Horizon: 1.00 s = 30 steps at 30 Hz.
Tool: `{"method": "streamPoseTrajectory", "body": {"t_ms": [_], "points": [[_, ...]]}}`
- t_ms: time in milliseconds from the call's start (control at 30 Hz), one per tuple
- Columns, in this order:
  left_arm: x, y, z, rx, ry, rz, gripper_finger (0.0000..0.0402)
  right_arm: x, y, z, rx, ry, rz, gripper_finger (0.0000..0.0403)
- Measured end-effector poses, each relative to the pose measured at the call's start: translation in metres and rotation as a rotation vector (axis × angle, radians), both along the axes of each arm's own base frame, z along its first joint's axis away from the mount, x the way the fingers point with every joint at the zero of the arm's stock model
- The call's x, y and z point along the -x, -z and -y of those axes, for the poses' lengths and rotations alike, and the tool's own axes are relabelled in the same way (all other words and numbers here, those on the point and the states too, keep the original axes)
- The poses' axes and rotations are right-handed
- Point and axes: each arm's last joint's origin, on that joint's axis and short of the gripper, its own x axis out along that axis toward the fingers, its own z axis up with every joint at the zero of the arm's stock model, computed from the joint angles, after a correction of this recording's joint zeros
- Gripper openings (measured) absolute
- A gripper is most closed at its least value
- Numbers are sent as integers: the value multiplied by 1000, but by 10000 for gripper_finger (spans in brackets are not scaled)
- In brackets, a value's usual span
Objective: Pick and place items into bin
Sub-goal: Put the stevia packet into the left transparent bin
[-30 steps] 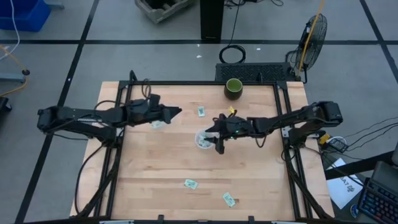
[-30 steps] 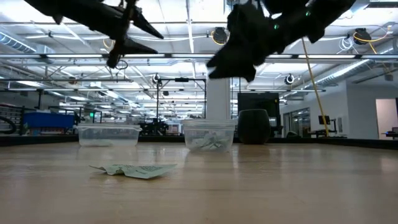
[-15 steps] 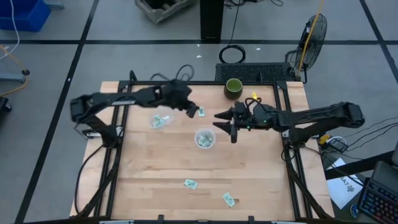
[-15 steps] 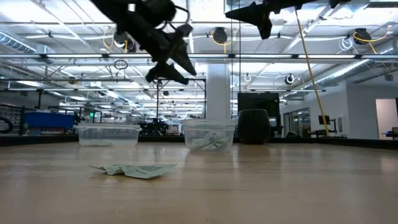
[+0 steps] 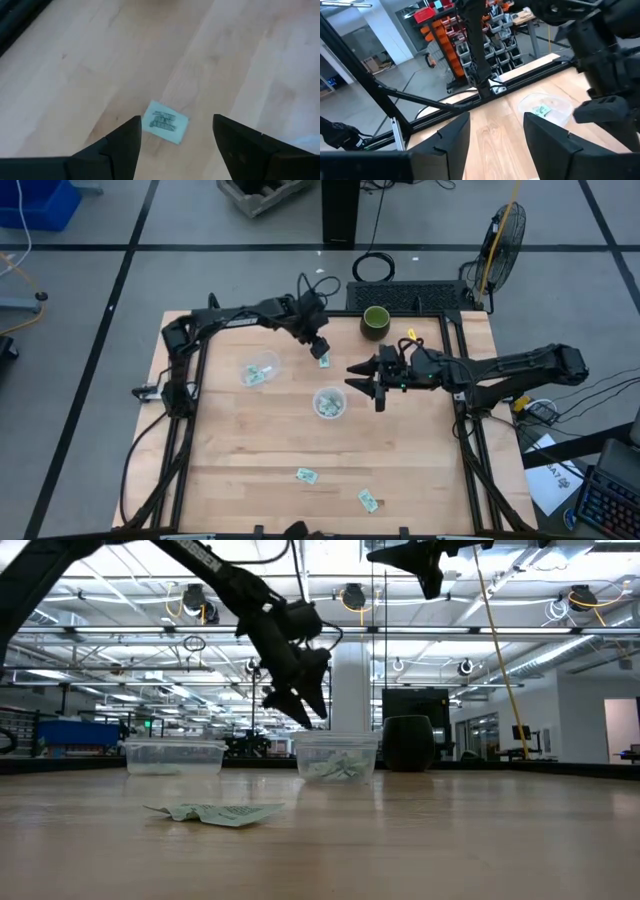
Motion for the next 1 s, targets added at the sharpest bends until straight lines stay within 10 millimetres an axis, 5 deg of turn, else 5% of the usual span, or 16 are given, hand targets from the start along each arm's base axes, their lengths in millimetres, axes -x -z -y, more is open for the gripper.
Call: {"method": "streamPoseTrajectory", "body": {"t_ms": [533, 1000], "points": [[-4, 52, -19, 94, 13, -77, 232, 0, 1, 0, -8, 1, -8, 173], [-9, 47, -11, 80, 38, -89, 206, 0, 1, 0, -7, 3, -9, 172]]}}
